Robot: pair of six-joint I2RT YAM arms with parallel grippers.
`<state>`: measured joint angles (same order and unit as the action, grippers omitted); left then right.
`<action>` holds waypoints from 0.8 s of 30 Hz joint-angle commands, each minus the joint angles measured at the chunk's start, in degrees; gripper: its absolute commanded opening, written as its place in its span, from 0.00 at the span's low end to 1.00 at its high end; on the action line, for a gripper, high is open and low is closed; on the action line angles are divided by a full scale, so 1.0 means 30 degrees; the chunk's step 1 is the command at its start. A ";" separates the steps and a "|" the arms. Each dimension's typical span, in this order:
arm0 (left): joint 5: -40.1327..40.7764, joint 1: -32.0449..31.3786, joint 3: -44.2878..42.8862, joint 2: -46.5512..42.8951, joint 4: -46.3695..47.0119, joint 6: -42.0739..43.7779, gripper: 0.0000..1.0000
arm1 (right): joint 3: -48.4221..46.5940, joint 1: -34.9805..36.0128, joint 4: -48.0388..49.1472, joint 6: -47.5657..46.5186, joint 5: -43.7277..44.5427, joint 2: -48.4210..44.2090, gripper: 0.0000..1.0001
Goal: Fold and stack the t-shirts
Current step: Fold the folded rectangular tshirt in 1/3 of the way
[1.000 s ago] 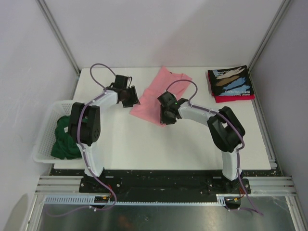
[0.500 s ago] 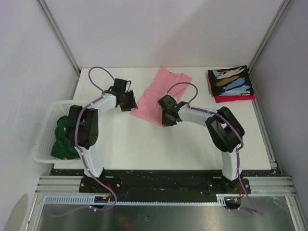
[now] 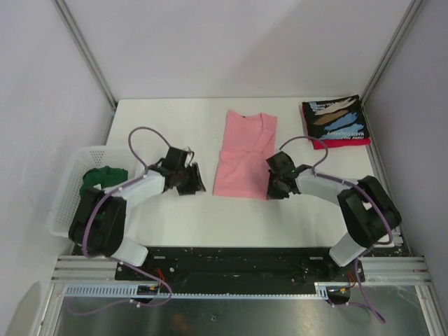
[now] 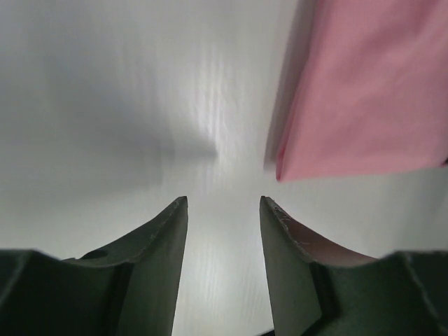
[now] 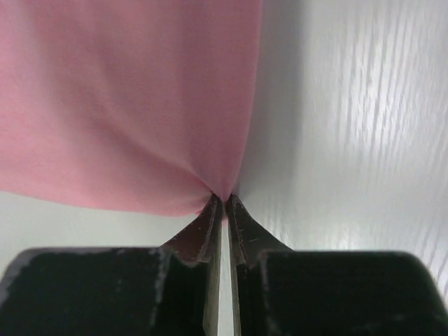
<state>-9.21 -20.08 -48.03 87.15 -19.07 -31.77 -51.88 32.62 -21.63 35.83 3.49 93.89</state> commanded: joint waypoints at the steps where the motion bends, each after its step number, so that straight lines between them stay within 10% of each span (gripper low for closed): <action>1: -0.0931 -0.1721 0.2135 -0.2451 0.1526 -0.1491 0.51 | 0.2597 -0.0052 -0.0963 0.0295 -0.1193 -0.1746 0.10; 13: -0.1006 -0.3345 0.1641 -0.2406 0.2311 -0.2004 0.45 | 0.3844 -0.0469 -0.1541 0.1289 -0.1634 -0.6235 0.29; 24: -0.1604 -0.3306 -0.5934 0.4003 0.2394 -0.0585 0.25 | 0.3758 -0.0094 -0.0503 0.2186 -0.1585 -0.8478 0.27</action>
<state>-12.27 -29.71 -58.94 93.19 -13.61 -35.51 -40.18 31.40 -25.80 40.38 -0.95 69.38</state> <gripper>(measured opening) 0.276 0.272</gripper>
